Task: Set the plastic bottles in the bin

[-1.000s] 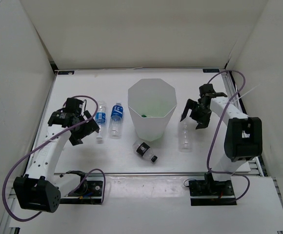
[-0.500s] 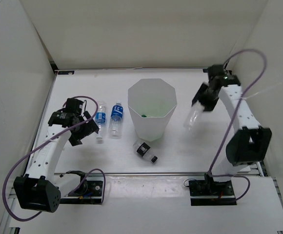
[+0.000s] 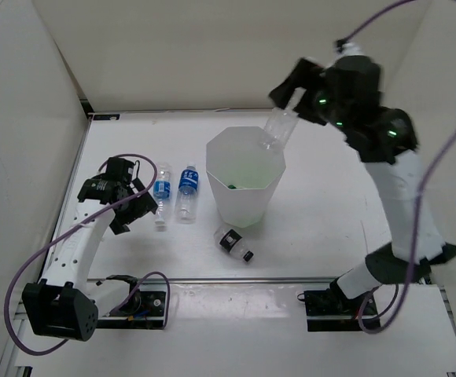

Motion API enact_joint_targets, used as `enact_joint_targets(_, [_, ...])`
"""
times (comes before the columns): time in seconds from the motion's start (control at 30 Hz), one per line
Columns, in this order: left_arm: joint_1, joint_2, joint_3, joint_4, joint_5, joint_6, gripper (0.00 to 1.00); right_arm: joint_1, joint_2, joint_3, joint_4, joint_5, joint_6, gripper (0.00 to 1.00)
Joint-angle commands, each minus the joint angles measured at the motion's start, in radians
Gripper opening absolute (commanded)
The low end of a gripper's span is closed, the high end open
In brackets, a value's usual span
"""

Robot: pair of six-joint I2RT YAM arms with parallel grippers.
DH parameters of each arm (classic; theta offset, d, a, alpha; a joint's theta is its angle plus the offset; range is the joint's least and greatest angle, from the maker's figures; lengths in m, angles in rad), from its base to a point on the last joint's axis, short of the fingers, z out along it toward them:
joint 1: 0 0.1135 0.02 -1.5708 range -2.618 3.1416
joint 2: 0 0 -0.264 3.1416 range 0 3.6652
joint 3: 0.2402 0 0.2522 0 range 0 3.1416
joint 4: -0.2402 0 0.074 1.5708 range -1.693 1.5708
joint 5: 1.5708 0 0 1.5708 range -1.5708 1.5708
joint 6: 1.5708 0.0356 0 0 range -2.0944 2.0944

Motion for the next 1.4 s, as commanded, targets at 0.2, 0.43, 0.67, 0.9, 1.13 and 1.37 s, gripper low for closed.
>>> enact_joint_targets(0.2, [-0.044, 0.003, 0.094, 0.026, -0.139, -0.034, 0.97, 0.025, -0.060, 0.086, -0.114, 0.161, -0.077, 1.00])
enact_joint_targets(0.43, [-0.044, 0.118, 0.040, 0.182, -0.098, -0.022, 0.99, 0.034, -0.285, -0.198, -0.114, 0.142, -0.094, 1.00])
enact_joint_targets(0.67, [-0.044, 0.365, 0.059, 0.443, -0.035, 0.154, 0.99, 0.057, -0.191, 0.055, -0.262, 0.002, -0.167, 1.00])
enact_joint_targets(0.9, [-0.053, 0.583, 0.152, 0.503, -0.035, 0.208, 0.99, 0.057, -0.225, 0.081, -0.343, -0.030, -0.180, 1.00])
enact_joint_targets(1.13, [-0.053, 0.657, 0.195, 0.515, -0.001, 0.242, 0.71, 0.057, -0.254, -0.003, -0.362, -0.072, -0.171, 1.00])
enact_joint_targets(1.37, [-0.082, 0.427, 0.545, 0.259, -0.203, 0.049, 0.56, 0.048, -0.254, -0.018, -0.343, -0.052, -0.171, 1.00])
